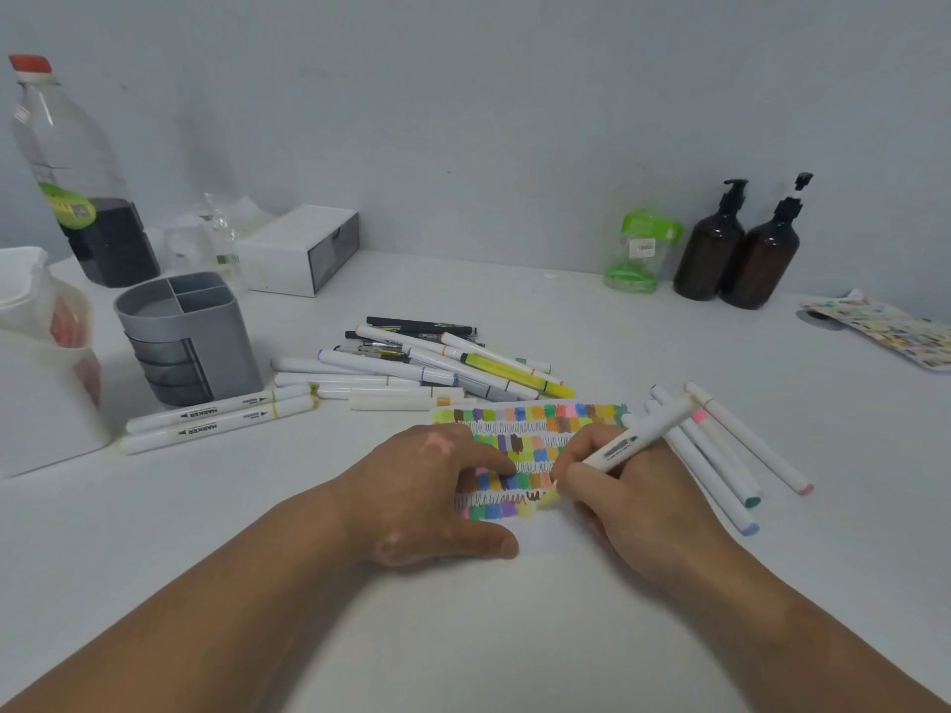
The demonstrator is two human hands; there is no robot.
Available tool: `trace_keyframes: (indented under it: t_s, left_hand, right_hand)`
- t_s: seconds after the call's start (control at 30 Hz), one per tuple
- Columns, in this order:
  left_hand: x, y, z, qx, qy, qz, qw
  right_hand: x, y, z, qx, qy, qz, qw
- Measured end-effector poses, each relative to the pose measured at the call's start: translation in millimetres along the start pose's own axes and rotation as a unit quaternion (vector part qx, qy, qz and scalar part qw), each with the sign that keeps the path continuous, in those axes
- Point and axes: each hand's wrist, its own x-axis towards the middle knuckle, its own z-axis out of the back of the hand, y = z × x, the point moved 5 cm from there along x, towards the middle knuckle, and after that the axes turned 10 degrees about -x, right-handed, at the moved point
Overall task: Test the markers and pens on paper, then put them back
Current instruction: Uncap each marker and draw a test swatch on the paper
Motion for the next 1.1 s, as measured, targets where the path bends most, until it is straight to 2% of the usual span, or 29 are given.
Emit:
trace_keyframes:
  t_s: [0.13, 0.2, 0.27, 0.33, 0.53, 0.77, 1.1]
  left_hand:
    - [-4.5, 7.7, 9.7, -0.055, -0.033, 0.016, 0.998]
    - [-4.3, 15.8, 22.6, -0.133, -0.093, 0.032, 0.986]
    - [-4.6, 24.8, 34.3, -0.254, -0.161, 0.050, 0.952]
    - [-5.6, 29.6, 37.8, -0.340, -0.195, 0.059, 0.918]
    - [1.5, 24.0, 20.5, -0.507, -0.148, 0.059, 0.847]
    - [2.3, 15.5, 11.7, -0.440, -0.122, 0.040, 0.889]
    - [0.5, 4.9, 10.1, -0.422, -0.099, 0.015, 0.901]
  right_hand:
    - [5.2, -5.4, 17.9, 0.218, -0.078, -0.037, 0.972]
    - [6.4, -5.0, 22.7, 0.256, -0.079, -0.030, 0.963]
    - [6.5, -3.3, 21.3, 0.266, -0.062, -0.013, 0.962]
    - [6.9, -1.4, 18.1, 0.274, -0.041, -0.001, 0.961]
    - [6.9, 1.0, 16.9, 0.355, 0.001, -0.003, 0.935]
    - [4.6, 6.0, 20.9, 0.352, -0.016, 0.019, 0.936]
    - [2.9, 10.6, 14.9, 0.297, 0.004, 0.061, 0.953]
